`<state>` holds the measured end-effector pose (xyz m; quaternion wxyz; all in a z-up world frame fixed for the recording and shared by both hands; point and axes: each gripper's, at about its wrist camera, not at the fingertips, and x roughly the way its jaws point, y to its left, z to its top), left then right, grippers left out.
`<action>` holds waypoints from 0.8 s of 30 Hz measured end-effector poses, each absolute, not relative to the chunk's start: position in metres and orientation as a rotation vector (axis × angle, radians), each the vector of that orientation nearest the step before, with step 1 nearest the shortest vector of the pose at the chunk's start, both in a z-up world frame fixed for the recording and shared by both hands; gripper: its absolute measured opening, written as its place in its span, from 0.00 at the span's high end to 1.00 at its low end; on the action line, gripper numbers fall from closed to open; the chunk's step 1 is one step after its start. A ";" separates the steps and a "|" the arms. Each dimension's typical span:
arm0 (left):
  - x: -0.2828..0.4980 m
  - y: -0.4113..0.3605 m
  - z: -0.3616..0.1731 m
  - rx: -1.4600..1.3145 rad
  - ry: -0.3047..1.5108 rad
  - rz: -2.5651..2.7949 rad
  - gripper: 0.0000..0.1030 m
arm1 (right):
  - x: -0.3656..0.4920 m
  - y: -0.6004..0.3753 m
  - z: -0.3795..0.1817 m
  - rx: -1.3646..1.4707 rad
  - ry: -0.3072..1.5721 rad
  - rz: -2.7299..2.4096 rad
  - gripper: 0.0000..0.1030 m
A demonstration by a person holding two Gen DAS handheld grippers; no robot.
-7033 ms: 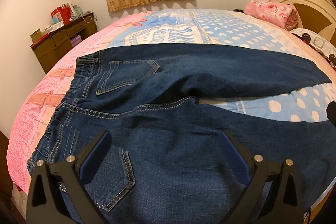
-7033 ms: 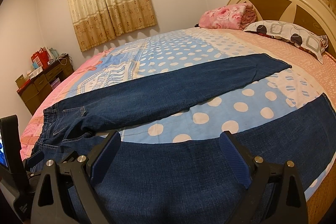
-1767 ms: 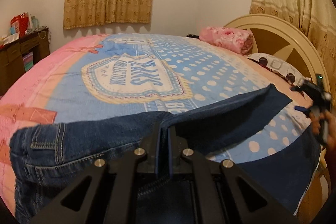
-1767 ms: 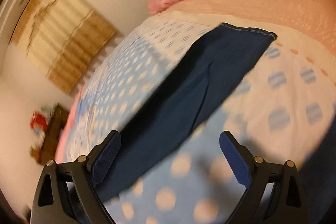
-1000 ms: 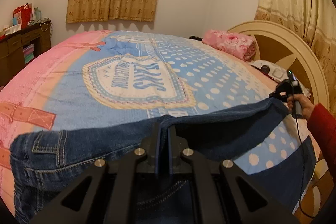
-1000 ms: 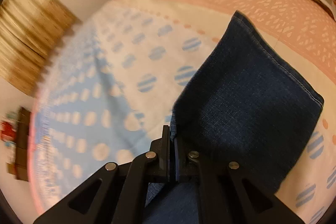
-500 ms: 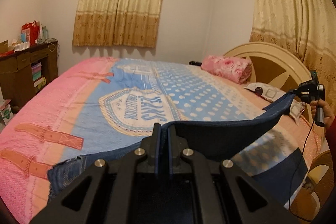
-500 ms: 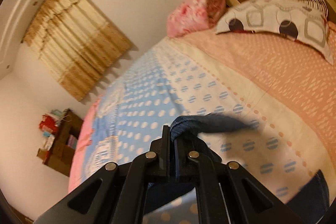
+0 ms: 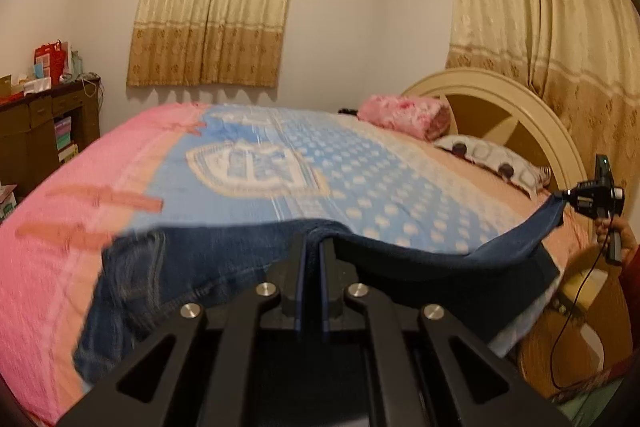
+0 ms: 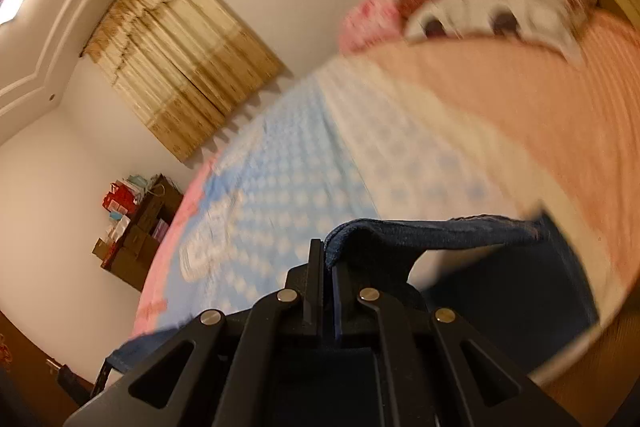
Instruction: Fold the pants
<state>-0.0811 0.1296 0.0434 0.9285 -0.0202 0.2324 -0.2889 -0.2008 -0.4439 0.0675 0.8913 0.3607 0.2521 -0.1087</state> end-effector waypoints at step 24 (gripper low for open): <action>-0.105 0.139 -0.074 -0.077 0.780 -0.448 0.93 | -0.302 -0.434 -0.083 1.044 0.513 -0.163 0.94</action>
